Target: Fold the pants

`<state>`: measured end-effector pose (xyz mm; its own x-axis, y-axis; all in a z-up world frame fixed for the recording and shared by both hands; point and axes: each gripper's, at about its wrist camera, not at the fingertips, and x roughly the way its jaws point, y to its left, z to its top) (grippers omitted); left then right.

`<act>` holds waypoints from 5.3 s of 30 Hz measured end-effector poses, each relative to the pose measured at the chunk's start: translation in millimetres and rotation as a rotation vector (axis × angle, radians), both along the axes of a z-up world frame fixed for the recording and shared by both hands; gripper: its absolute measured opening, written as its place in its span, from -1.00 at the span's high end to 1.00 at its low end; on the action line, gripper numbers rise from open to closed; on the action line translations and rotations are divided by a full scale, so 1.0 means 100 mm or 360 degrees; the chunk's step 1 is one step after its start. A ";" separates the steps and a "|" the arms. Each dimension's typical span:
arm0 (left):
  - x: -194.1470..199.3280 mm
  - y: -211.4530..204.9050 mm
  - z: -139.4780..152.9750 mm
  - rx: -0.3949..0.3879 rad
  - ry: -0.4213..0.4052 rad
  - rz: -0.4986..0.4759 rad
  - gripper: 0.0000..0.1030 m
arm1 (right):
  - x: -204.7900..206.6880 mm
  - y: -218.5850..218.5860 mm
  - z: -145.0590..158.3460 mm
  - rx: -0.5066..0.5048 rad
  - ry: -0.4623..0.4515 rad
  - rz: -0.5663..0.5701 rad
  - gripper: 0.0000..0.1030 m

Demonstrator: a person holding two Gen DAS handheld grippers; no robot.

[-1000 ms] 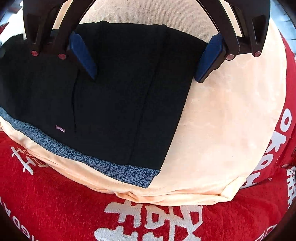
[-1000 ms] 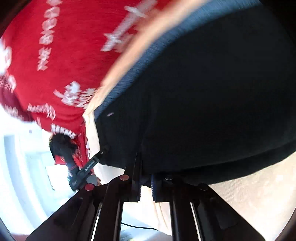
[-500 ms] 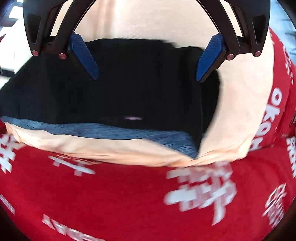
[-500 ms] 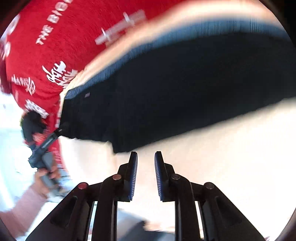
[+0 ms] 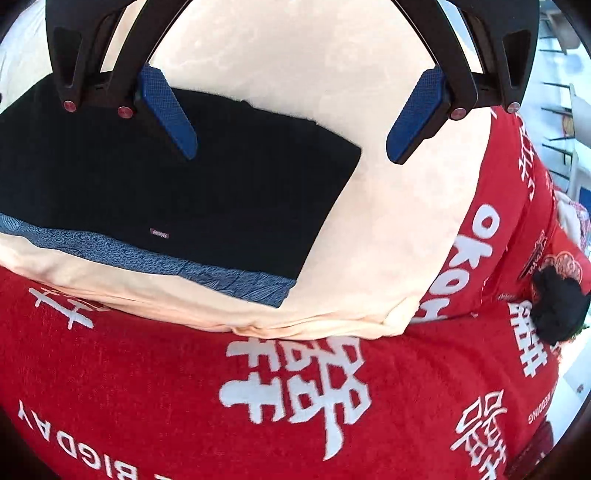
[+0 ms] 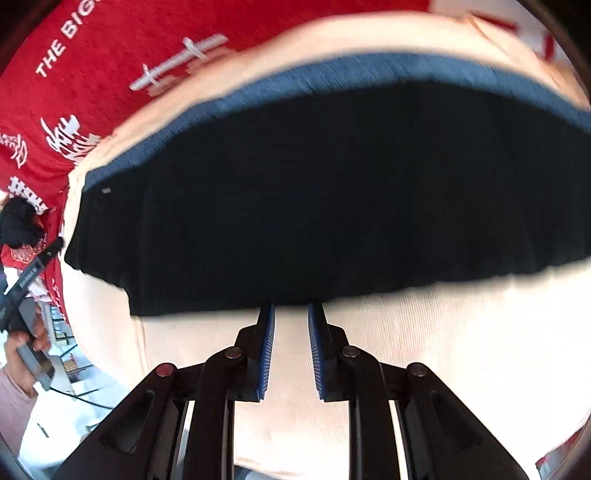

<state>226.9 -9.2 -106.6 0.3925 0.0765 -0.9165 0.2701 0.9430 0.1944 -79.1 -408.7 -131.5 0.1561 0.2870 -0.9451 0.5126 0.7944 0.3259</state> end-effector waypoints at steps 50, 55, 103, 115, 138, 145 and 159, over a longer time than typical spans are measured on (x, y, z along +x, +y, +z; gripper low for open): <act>-0.13 -0.90 0.07 -0.0327 0.0040 -0.0207 -1.00 | 1.01 0.18 0.27 -0.0225 -0.0100 0.0175 0.13; -0.16 -1.81 -0.29 -0.0349 0.0131 -0.0307 -1.00 | 1.06 -0.26 0.18 -0.0183 -0.0222 0.0087 0.26; -1.78 -3.34 -0.19 -0.0081 0.0383 -0.0564 -1.00 | -1.45 -1.50 0.05 0.0020 -0.0030 -0.0613 0.19; -1.96 -3.99 -0.16 -0.0115 0.0386 -0.0665 -1.00 | -1.63 -1.82 0.05 0.0032 -0.0117 -0.0771 0.18; -1.98 -4.57 -0.57 -0.0134 0.0423 -0.0597 -1.00 | -1.95 -3.01 -0.05 -0.0173 -0.0197 -0.1292 0.68; -2.03 -4.55 -0.57 -0.0141 0.0427 -0.0601 -1.00 | -1.61 -2.78 0.39 -0.0321 -0.0377 -0.0983 0.61; -1.92 -4.46 -0.59 -0.0140 0.0448 -0.0601 -1.00 | -1.78 -2.69 0.00 -0.0092 -0.0275 -0.1084 0.61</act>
<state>34.6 -455.5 -165.3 0.1134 -0.1064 -0.9878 0.6275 0.7785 -0.0118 -256.8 -677.7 -131.1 0.4324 0.0218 -0.9014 0.8468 0.3335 0.4143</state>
